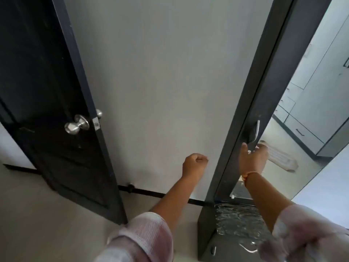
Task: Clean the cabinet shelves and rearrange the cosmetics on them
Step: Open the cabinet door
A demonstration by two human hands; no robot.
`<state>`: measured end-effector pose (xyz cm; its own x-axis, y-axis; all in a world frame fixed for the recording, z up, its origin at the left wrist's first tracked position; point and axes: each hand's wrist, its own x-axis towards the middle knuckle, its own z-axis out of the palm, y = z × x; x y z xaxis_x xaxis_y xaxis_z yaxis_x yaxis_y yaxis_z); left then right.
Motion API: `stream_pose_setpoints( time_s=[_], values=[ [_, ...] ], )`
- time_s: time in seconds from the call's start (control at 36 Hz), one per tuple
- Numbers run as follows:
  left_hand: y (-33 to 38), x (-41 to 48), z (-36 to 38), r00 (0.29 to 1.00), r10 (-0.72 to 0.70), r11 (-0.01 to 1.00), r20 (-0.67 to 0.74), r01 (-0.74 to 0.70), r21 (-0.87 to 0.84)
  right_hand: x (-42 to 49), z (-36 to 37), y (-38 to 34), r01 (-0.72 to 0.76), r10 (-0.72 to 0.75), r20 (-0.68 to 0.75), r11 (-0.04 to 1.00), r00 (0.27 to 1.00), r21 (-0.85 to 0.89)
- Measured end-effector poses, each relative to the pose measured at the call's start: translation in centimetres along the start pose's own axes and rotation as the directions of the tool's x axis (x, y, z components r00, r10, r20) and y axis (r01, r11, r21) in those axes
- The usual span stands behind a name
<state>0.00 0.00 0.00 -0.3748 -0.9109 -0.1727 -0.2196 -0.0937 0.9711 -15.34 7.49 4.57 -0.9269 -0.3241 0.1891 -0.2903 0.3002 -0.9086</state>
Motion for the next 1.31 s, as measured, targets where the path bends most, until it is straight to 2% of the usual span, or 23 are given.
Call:
stream_pose_setpoints(
  time_s=[0.08, 0.22, 0.56, 0.78, 0.94, 1.06, 1.22, 1.31],
  values=[
    [1.2, 0.8, 1.9, 0.998, 0.015, 1.000, 0.060, -0.015, 0.005, 2.0, -0.6, -0.7, 0.109, -0.107, 0.043, 0.993, 0.993, -0.050],
    [3.9, 0.9, 5.0, 0.991, 0.048, 0.995, 0.125, -0.036, -0.091, 3.7, -0.5, -1.0, 0.206, -0.195, 0.113, 0.974, 0.974, -0.098],
    [6.6, 0.4, 8.8, 0.975, 0.118, 0.991, 0.190, -0.104, -0.081, 4.0, -1.6, -0.1, 0.189, -0.183, 0.084, 0.980, 0.980, -0.068],
    [4.9, -2.1, 10.7, 0.943, 0.206, 0.974, 0.262, -0.224, 0.040, 1.5, -5.1, 1.7, 0.248, -0.241, 0.068, 0.959, 0.968, -0.138],
    [3.8, -6.1, 11.3, 0.929, 0.264, 0.964, 0.260, -0.259, -0.052, -1.6, -8.4, 2.9, 0.274, -0.274, 0.020, 0.953, 0.961, -0.129],
    [2.6, -8.7, 12.0, 0.913, 0.265, 0.962, 0.309, -0.270, -0.029, -4.1, -11.1, 3.5, 0.323, -0.323, 0.015, 0.941, 0.946, -0.105],
    [1.4, -12.8, 13.8, 0.867, 0.264, 0.962, 0.422, -0.268, -0.052, -6.2, -15.4, 4.8, 0.216, -0.227, -0.065, 0.966, 0.972, -0.145],
    [0.8, -14.5, 15.2, 0.847, 0.273, 0.960, 0.456, -0.273, -0.067, -6.9, -17.7, 5.6, 0.211, -0.227, -0.080, 0.962, 0.971, -0.172]
  ],
)
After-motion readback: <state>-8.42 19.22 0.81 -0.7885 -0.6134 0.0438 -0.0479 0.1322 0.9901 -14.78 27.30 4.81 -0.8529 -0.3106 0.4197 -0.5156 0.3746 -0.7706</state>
